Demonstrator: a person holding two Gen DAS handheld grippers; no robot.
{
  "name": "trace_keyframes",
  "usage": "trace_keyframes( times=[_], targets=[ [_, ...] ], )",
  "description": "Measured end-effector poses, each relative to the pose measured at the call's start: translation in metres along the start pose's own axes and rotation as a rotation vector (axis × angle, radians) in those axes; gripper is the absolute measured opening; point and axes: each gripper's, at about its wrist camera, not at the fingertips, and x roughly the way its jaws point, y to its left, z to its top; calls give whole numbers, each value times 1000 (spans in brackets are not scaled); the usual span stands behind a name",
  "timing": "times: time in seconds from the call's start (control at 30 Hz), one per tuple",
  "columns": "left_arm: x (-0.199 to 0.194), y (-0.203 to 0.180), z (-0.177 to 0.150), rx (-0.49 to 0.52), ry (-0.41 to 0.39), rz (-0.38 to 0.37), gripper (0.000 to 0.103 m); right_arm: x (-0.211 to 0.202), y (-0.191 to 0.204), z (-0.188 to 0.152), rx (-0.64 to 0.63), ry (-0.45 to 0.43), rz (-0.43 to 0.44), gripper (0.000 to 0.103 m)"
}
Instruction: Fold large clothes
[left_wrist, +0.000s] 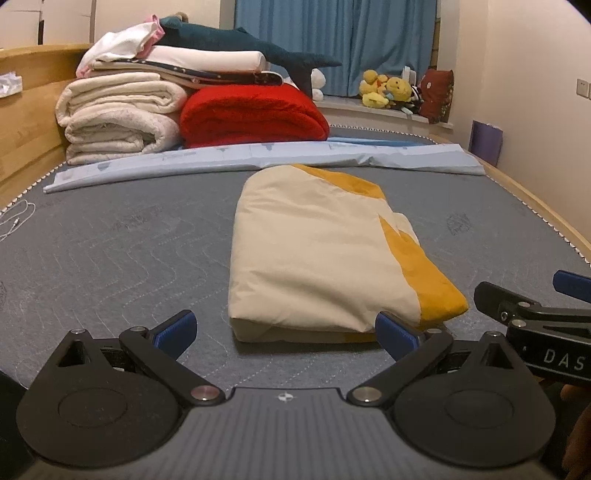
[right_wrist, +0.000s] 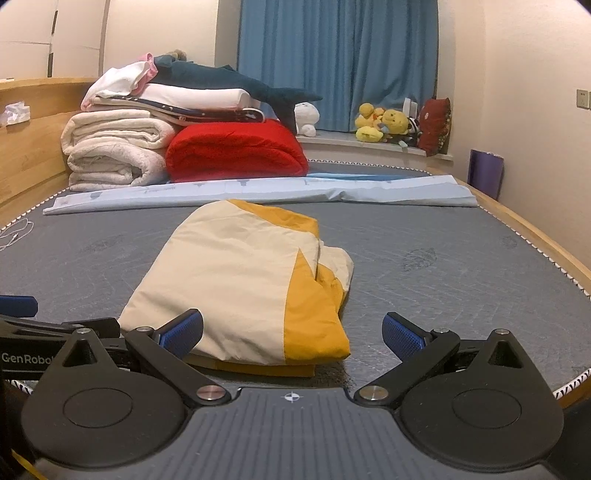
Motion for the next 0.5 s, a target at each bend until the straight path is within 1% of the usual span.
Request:
trace_keyframes(
  times=[0.5],
  targets=[
    [4, 0, 1, -11, 13, -2, 103, 1, -1, 1, 2, 6, 1, 102]
  ],
)
